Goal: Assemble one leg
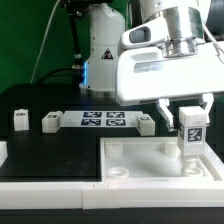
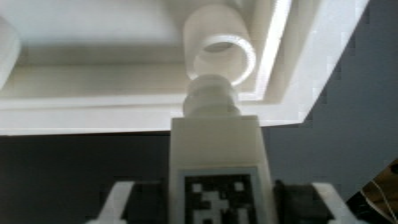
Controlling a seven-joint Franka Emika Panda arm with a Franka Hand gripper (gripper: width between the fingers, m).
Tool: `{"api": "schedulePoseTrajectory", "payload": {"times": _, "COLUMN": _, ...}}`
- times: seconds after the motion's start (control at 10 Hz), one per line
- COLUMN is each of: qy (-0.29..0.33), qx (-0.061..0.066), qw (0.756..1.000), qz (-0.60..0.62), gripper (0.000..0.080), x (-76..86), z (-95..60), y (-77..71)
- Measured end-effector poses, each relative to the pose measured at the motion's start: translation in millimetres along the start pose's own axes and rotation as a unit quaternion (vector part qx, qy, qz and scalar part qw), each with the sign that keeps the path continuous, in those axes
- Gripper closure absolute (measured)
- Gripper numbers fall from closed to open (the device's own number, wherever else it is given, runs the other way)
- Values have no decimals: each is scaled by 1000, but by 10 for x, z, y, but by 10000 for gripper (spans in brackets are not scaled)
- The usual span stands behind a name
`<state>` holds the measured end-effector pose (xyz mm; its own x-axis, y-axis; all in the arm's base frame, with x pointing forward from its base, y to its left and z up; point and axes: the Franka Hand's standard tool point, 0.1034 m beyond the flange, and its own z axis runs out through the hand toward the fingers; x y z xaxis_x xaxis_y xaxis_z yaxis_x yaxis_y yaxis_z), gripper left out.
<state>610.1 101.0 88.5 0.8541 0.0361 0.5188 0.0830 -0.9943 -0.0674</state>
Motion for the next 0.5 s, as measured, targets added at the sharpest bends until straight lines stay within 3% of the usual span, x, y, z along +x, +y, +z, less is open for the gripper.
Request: {"api": "schedulePoseTrajectory", "payload": {"times": 0.5, "qy": -12, "qx": 4, "qw": 1000, "qz": -5, "gripper": 511, "x": -134, "z": 92, "y": -87}}
